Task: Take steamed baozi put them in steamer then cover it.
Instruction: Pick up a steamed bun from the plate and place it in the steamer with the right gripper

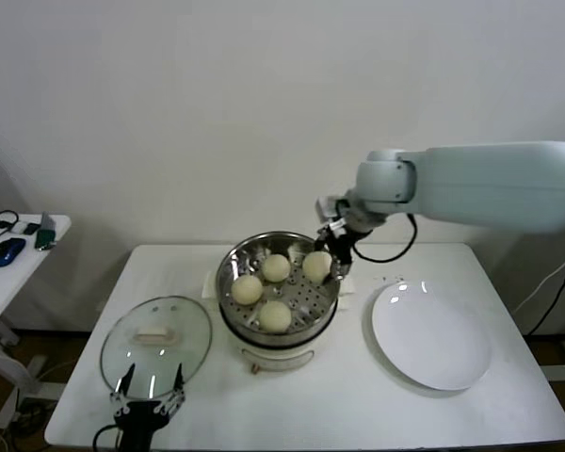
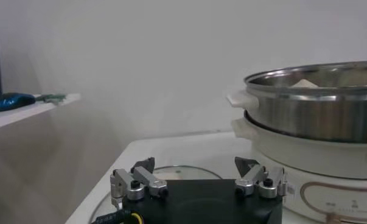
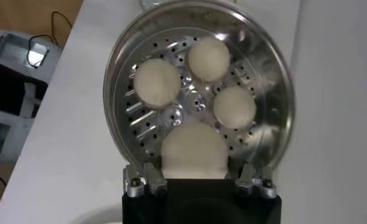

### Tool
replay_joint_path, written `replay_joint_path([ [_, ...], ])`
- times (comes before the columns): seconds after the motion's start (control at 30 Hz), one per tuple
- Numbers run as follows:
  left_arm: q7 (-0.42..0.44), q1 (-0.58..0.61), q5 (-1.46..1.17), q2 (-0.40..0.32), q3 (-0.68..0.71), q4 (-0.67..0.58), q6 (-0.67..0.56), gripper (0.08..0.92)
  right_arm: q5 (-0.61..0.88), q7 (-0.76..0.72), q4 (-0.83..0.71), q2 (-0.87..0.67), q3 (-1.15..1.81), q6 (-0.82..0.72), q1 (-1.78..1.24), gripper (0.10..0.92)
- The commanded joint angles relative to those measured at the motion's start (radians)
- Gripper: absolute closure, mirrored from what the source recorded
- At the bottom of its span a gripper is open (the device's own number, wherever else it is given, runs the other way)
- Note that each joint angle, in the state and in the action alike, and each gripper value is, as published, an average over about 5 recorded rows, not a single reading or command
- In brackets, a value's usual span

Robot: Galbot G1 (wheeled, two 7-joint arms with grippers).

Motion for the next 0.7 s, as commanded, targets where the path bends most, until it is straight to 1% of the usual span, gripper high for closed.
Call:
replay_joint_path([
  [0.03,0.000,0.001,-0.003,0.002,-0.001,0.002,0.000,0.177,-0.025,0.075,-0.077,0.105,0.010,-0.039,-0.174,0.321],
  [0.3,0.000,0.003,-0.001,0.004,0.000,0.001,0.000,0.177,-0.069,0.098,-0.171,0.116,0.042,-0.035,-0.242,0.321],
  [0.53,-0.001,0.004,-0.002,0.003,-0.001,-0.001,-0.001,0.177,-0.082,0.092,-0.190,0.121,0.042,-0.032,-0.242,0.321],
  [0.7,-0.001,0.005,-0.001,0.002,0.000,-0.004,-0.001,0.177,-0.066,0.077,-0.194,0.121,0.044,-0.022,-0.235,0.314],
])
